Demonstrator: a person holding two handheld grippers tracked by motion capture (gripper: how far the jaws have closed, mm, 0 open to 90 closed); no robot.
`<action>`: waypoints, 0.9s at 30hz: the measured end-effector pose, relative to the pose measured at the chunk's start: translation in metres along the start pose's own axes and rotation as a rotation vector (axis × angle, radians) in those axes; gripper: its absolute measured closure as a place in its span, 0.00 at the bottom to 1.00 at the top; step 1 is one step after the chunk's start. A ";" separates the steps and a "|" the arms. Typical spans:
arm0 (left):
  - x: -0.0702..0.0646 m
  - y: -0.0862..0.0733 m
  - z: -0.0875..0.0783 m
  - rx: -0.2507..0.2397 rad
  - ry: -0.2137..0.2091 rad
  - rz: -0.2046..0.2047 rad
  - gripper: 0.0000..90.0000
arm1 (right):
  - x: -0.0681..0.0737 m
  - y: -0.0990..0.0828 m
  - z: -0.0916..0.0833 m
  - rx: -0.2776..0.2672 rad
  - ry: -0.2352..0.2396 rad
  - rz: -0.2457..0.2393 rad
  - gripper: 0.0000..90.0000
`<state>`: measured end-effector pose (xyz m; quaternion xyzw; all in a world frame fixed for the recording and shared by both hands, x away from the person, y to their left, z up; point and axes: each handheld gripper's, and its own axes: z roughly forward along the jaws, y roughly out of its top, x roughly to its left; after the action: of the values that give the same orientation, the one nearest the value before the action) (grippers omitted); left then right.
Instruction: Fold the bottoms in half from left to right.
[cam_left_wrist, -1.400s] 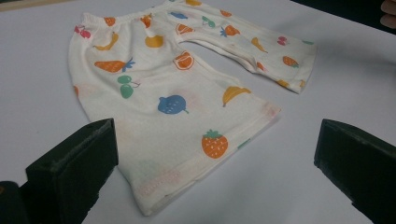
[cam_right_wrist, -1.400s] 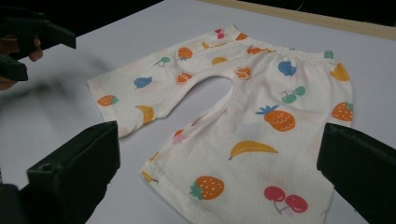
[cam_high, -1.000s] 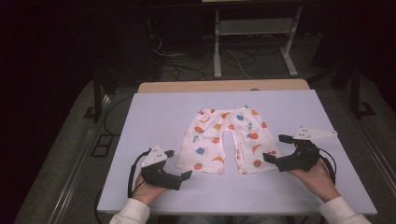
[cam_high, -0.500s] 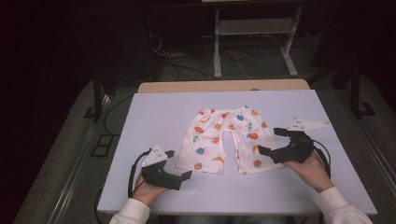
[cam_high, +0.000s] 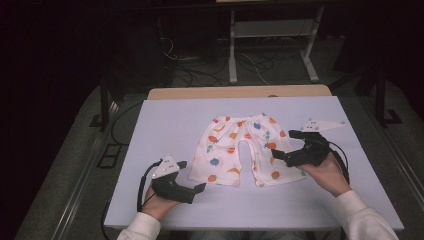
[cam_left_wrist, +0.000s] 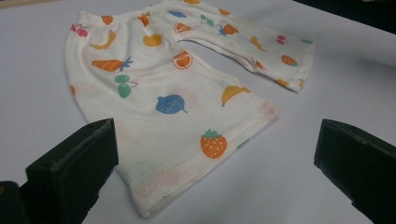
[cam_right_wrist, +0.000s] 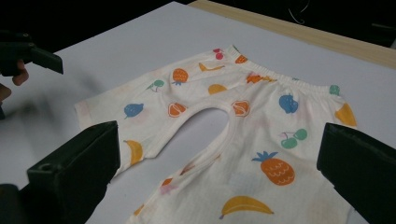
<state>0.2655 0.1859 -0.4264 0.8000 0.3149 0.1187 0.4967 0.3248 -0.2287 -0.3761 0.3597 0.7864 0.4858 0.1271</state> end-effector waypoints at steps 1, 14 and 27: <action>0.000 0.000 0.000 0.000 0.000 0.000 0.00 | 0.000 0.003 0.002 0.003 -0.001 -0.004 0.00; 0.000 0.001 0.000 -0.001 -0.005 0.005 0.00 | -0.004 0.012 0.026 0.028 -0.012 -0.002 0.00; 0.000 0.001 0.001 -0.001 -0.008 0.003 0.00 | -0.005 0.024 0.049 0.045 0.005 -0.012 0.00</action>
<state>0.2660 0.1852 -0.4261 0.8008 0.3117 0.1165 0.4981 0.3661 -0.1926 -0.3809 0.3565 0.7996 0.4682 0.1198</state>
